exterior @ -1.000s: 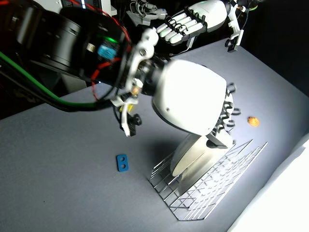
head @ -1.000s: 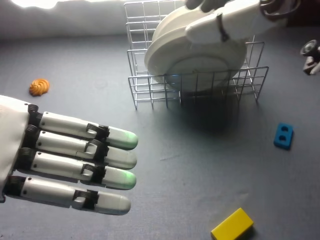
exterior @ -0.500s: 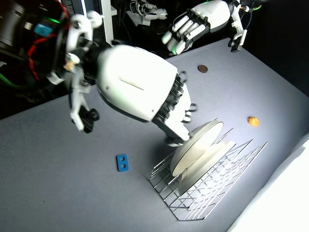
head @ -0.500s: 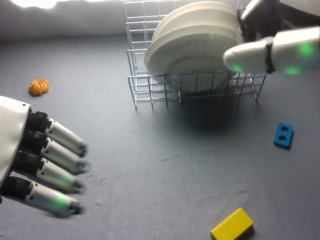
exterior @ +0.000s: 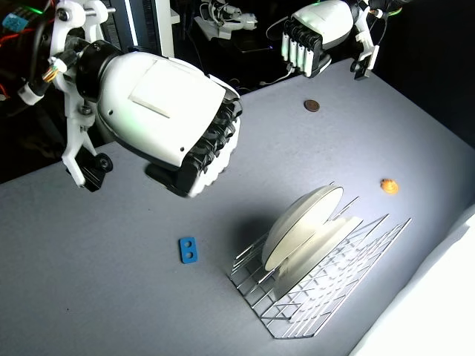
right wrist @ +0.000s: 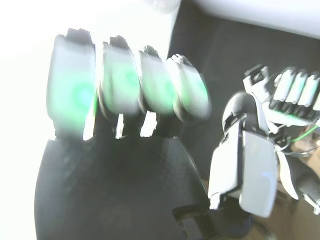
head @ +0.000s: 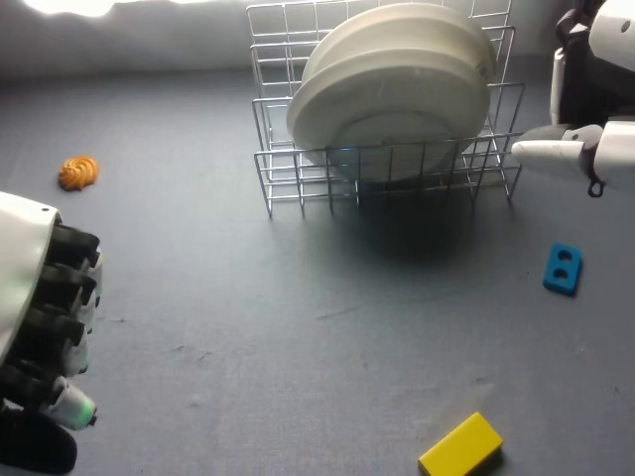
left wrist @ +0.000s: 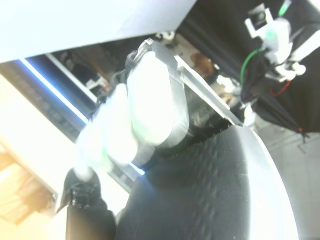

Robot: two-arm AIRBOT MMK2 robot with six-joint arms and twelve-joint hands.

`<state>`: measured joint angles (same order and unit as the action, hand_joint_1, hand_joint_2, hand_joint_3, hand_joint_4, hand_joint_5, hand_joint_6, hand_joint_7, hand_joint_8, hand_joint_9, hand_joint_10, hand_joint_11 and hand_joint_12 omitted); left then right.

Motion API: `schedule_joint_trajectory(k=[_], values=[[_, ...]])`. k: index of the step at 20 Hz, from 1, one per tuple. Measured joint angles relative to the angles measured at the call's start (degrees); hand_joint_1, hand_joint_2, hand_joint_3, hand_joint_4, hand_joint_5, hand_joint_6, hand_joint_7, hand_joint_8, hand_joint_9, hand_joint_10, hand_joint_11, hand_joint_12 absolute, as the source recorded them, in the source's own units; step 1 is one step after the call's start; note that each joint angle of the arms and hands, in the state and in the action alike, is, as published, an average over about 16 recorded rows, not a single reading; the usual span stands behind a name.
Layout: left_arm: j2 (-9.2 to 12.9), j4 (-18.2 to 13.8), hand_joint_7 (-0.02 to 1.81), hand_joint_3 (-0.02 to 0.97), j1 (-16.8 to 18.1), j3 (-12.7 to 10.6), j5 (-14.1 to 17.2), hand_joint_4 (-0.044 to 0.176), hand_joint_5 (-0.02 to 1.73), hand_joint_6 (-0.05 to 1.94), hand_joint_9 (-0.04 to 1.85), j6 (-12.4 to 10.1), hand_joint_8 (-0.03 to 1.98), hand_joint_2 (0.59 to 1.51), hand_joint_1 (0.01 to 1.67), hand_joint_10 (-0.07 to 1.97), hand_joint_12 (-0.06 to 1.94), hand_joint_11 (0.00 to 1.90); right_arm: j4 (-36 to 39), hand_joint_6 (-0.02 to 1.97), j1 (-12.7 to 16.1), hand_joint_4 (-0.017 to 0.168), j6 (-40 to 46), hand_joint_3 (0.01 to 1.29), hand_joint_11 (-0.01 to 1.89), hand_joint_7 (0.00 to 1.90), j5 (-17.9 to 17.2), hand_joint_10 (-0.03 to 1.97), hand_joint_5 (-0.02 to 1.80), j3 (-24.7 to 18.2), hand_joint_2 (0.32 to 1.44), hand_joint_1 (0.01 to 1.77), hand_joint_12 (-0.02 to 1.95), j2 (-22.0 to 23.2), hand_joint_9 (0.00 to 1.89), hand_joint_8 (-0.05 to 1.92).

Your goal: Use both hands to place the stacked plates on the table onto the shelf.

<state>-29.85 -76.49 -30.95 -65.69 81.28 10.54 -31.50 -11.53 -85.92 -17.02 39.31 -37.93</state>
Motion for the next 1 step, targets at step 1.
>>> schedule_joint_trajectory(k=[1], values=[[0.0, 0.0, 1.67, 0.008, 0.0, 0.0, 0.0, 0.105, 1.52, 1.87, 1.70, 0.0, 1.89, 1.206, 0.25, 1.90, 1.92, 1.66, 0.1, 1.47, -0.1, 0.093, 0.0, 0.01, 1.36, 1.34, 0.0, 1.58, 1.29, -0.3, 1.14, 0.34, 1.90, 0.3, 1.34, 1.54]])
